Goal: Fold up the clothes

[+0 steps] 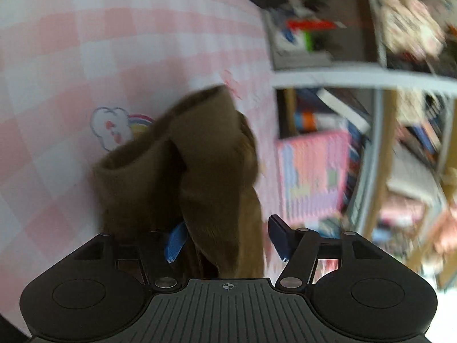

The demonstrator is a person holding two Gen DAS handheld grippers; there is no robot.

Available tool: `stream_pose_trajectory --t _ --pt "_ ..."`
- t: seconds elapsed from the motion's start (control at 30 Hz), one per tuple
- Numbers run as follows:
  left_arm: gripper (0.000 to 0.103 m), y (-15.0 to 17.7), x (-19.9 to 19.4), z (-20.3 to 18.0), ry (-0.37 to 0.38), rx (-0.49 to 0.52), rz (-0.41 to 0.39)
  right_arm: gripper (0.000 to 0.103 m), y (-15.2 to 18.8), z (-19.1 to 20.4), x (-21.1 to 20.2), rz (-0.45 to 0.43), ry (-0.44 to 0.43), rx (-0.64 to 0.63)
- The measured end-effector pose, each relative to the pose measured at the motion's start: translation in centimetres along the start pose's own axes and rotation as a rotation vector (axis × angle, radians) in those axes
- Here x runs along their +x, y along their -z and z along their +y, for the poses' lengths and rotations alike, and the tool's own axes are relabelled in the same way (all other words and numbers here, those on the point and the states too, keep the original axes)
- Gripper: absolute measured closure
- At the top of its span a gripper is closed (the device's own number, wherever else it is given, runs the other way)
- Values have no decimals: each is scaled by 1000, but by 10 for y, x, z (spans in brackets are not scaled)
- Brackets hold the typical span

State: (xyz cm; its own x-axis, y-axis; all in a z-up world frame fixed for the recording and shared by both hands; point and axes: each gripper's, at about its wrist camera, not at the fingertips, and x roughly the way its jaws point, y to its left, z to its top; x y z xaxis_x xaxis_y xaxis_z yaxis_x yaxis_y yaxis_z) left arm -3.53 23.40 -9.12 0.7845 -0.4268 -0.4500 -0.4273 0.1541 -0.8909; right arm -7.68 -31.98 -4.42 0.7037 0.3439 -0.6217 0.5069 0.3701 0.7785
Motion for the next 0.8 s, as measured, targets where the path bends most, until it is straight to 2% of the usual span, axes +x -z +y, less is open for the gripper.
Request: stream_pose_trajectory --t 0.03,0.07,0.1,0.13,0.17,0.2,0.27,0.33,0.43,0.5,0.53,0.6,0.7,0.77,0.8 --pt "44 0 2 -2 0 2 -9 46 -4 -1 5 -1 -4 29" --pt "49 0 4 -5 5 14 -13 47 -8 -2 10 -2 6 55" --pt "55 0 5 -9 -8 35 -17 52 -12 -2 15 -3 30 70" --pt "80 0 7 -14 -28 59 -20 64 -16 -1 21 1 61 81" --pt "101 0 8 -20 -53 78 -27 74 -19 -1 28 10 90 91" --pt "101 0 8 -28 -73 104 -39 96 -22 0 33 14 102 96" --pt "101 0 7 -51 -91 179 -61 99 -30 16 34 -7 70 42" --pt "101 5 -1 -89 -30 298 -67 99 -38 40 27 -50 4 -45" --pt "101 18 -22 -132 85 431 -65 99 -45 84 -21 -152 -164 -207" --pt "101 24 -34 -132 103 460 -43 99 -48 104 -61 -213 -238 -296" --pt "101 25 -37 -125 88 459 -23 99 -51 101 -73 -220 -231 -301" --pt "101 27 -33 -93 0 431 27 99 -47 78 -86 -199 -172 -290" --pt "101 25 -16 -40 -164 342 82 99 -31 22 -63 -103 22 -204" --pt "100 24 -10 -17 -209 282 96 99 -24 -6 -41 -58 114 -141" --pt "100 22 -9 -16 -205 271 95 99 -21 -16 -33 -45 147 -117"
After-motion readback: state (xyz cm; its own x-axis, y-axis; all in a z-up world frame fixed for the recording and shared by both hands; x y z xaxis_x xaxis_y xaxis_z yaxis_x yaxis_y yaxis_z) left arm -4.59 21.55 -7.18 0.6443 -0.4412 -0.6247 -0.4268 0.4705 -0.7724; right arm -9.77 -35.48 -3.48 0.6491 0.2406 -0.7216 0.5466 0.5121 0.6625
